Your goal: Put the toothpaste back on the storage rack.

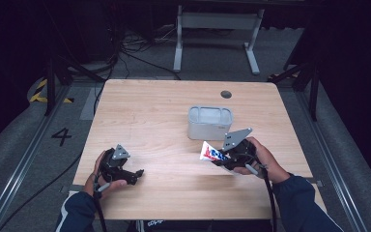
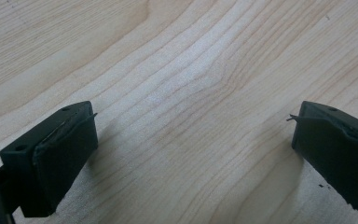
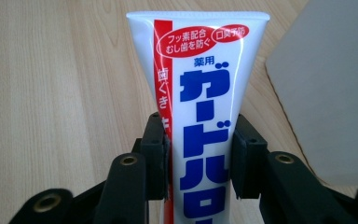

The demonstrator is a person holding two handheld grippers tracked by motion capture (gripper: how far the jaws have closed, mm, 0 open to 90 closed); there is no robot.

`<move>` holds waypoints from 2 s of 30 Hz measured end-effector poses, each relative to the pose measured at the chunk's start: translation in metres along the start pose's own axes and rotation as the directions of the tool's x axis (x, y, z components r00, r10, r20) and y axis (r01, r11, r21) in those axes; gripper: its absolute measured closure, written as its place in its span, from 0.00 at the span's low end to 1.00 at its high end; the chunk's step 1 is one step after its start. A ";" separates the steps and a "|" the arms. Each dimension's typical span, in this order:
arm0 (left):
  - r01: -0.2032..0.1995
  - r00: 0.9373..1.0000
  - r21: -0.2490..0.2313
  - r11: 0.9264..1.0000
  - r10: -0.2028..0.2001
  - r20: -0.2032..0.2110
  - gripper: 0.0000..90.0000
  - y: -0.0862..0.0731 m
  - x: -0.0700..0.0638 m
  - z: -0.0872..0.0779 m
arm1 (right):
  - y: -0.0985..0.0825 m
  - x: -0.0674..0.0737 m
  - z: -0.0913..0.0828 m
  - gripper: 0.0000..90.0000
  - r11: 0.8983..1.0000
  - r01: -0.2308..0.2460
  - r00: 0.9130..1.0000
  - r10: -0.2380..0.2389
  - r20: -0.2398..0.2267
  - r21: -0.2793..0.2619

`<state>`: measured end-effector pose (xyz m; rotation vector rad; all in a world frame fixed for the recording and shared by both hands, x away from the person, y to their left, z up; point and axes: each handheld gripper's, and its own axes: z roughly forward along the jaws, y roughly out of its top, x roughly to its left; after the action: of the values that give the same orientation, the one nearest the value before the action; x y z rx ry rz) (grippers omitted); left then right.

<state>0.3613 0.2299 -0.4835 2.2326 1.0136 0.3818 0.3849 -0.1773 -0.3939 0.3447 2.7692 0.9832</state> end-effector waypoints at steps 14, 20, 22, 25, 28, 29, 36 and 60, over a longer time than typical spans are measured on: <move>0.001 1.000 0.000 1.000 -0.001 0.000 0.01 0.000 0.000 0.000 | 0.000 -0.003 -0.014 0.71 0.998 -0.017 1.000 0.018 0.021 -0.058; 0.000 1.000 0.000 1.000 0.000 0.000 0.01 0.000 0.000 0.000 | -0.001 -0.005 -0.021 0.71 0.996 -0.027 0.999 0.030 0.034 -0.088; 0.000 1.000 0.000 1.000 0.000 0.000 0.01 0.000 0.000 0.000 | -0.001 -0.006 -0.023 0.71 0.995 -0.028 0.999 0.033 0.043 -0.100; 0.000 1.000 0.000 1.000 0.000 0.000 0.01 0.000 0.000 0.000 | -0.001 -0.007 -0.026 0.71 0.992 -0.033 0.998 0.039 0.048 -0.118; 0.001 1.000 0.000 1.000 -0.001 0.000 0.01 0.000 0.000 0.000 | -0.001 -0.007 -0.029 0.71 0.990 -0.037 0.998 0.045 0.054 -0.137; 0.000 1.000 0.000 1.000 0.000 0.000 0.01 0.000 0.000 0.000 | -0.002 -0.008 -0.030 0.71 0.989 -0.037 0.997 0.045 0.056 -0.141; 0.000 1.000 0.000 1.000 0.000 0.000 0.01 0.000 0.000 0.000 | -0.002 -0.010 -0.036 0.71 0.981 -0.047 0.995 0.063 0.078 -0.188; 0.000 1.000 0.000 1.000 0.000 0.000 0.01 0.000 0.000 0.000 | -0.001 -0.011 -0.044 0.71 0.963 -0.055 0.989 0.088 0.115 -0.263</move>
<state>0.3613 0.2299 -0.4836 2.2325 1.0137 0.3818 0.3844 -0.2078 -0.3600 0.4513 2.4917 1.2764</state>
